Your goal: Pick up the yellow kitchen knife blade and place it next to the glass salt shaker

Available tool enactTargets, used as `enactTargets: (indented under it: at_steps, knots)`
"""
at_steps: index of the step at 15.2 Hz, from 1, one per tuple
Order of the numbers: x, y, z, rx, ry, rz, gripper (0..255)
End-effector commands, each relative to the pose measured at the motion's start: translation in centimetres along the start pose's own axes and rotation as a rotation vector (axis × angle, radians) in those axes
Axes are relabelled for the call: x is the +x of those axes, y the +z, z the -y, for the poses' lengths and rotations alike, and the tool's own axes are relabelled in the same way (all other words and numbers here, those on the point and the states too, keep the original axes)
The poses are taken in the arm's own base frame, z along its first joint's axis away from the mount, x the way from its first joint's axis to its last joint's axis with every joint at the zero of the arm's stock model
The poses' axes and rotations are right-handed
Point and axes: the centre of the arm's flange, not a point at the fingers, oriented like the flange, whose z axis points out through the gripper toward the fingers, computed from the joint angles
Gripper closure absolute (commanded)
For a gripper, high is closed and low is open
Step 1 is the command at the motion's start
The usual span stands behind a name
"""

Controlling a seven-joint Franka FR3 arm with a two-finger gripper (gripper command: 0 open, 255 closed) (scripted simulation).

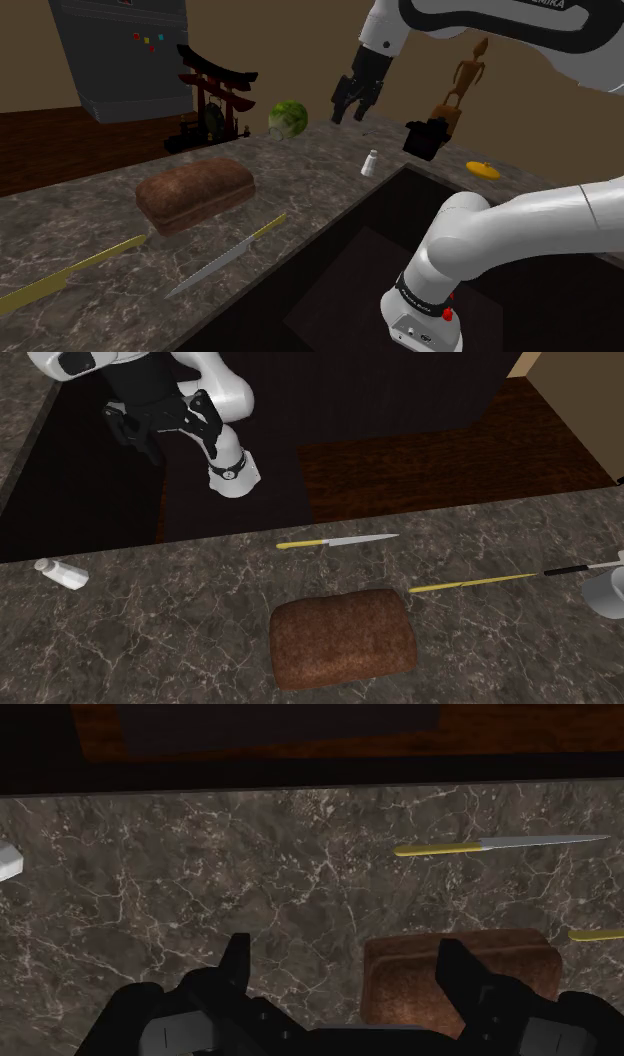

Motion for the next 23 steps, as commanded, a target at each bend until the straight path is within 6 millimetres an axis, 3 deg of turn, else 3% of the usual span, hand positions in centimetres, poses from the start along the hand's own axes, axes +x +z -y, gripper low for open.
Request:
enactTargets:
  at_steps: [1,7,12,17,23]
  knots:
    - [0.0,0.0,0.0,0.000,0.000,0.000,0]
    - [-3.0,5.2,5.5,-0.034,0.300,0.008,0]
    - [-4.3,9.7,10.4,-0.062,0.550,0.015,0]
    - [-4.4,14.3,15.4,-0.090,0.800,0.022,0]
    - [-2.8,20.1,21.0,-0.123,1.099,0.030,0]
